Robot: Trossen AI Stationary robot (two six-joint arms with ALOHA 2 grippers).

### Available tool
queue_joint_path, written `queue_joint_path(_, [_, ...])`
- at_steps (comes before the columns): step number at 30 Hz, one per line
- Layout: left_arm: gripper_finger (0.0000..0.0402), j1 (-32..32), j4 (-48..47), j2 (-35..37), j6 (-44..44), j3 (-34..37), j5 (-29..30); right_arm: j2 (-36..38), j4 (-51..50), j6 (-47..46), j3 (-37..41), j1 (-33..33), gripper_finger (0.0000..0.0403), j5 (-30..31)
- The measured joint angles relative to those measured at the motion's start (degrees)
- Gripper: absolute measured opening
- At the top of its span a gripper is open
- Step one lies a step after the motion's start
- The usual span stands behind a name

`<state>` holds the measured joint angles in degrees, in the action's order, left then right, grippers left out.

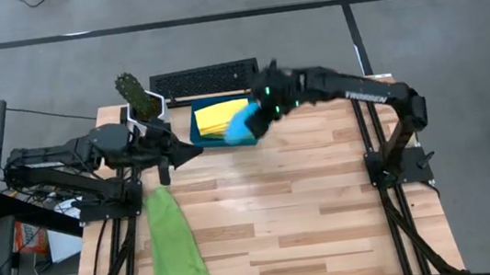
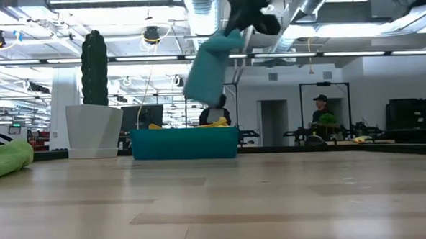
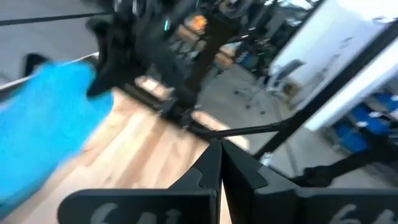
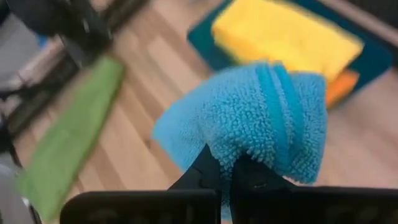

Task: Fold microfiber towels
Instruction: Put the blue towel into the blue bin

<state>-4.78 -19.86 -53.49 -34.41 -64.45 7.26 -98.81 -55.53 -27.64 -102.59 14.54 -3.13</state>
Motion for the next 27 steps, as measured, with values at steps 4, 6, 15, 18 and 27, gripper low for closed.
queue_joint_path(4, [0.0000,0.0,-2.7,-0.1,-0.3,0.0,2.7,-3.9,2.7,3.4,-4.2,6.0,0.0023,-5.6])
queue_joint_path(6, [0.0000,0.0,-3.7,0.0,-0.8,0.0,3.9,-7.2,3.1,5.1,-7.1,8.2,0.0023,-8.4])
queue_joint_path(15, [0.0000,0.0,-3.8,0.5,-0.6,0.0,6.8,-27.0,4.5,8.2,-30.9,13.1,0.0023,-20.4])
queue_joint_path(18, [0.0000,0.0,-4.0,0.5,-0.6,0.0,8.0,-29.4,12.8,7.7,-30.2,14.0,0.0023,-25.3])
queue_joint_path(27, [0.0000,0.0,-5.0,0.6,-1.3,0.0,8.5,-32.3,2.5,16.2,-28.0,15.6,0.0023,-23.7])
